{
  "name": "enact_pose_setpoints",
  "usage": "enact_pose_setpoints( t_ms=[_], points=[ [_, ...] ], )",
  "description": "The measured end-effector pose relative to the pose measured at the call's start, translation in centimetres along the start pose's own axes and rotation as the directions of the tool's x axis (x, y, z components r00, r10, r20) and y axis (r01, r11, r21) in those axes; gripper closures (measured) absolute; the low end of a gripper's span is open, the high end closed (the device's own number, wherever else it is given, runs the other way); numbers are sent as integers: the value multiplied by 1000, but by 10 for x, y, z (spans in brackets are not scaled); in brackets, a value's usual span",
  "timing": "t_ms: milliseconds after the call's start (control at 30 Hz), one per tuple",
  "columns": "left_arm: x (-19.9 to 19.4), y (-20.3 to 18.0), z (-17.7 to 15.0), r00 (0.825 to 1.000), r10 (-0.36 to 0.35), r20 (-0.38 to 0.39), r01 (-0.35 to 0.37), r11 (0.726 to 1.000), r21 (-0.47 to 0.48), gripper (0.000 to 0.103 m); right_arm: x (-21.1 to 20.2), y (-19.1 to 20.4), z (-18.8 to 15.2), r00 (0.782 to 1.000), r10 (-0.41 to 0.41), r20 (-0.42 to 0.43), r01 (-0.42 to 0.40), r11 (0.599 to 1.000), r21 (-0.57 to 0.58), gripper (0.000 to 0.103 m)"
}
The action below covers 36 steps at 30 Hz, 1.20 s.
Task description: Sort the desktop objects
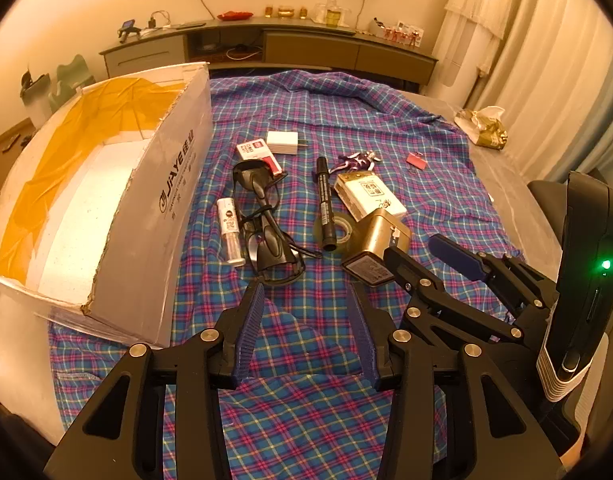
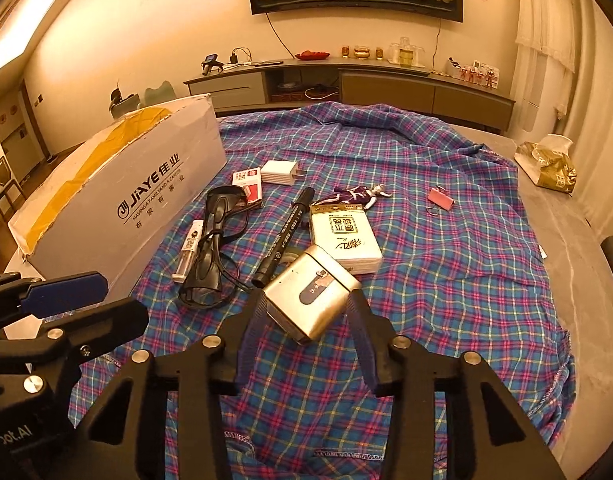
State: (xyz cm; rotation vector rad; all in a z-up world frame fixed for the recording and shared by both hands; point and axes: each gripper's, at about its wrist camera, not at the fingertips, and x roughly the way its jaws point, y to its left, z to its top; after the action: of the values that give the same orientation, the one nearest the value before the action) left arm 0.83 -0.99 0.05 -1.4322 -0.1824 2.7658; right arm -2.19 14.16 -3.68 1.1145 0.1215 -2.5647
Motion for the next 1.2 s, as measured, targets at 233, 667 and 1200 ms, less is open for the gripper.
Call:
enact_pose_setpoints(
  t_ms=[233, 667, 1200],
  points=[
    [0, -1, -1, 1000, 9, 1, -9, 1000, 7, 57, 0, -1, -1, 1000, -7, -1, 7, 1000, 0, 53],
    [3, 5, -2, 1000, -15, -11, 15, 1000, 10, 54, -2, -11, -5, 1000, -17, -20, 17, 1000, 20, 51],
    [60, 31, 19, 994, -49, -97, 43, 997, -69, 54, 24, -24, -1, 994, 26, -107, -23, 999, 22, 33]
  ],
)
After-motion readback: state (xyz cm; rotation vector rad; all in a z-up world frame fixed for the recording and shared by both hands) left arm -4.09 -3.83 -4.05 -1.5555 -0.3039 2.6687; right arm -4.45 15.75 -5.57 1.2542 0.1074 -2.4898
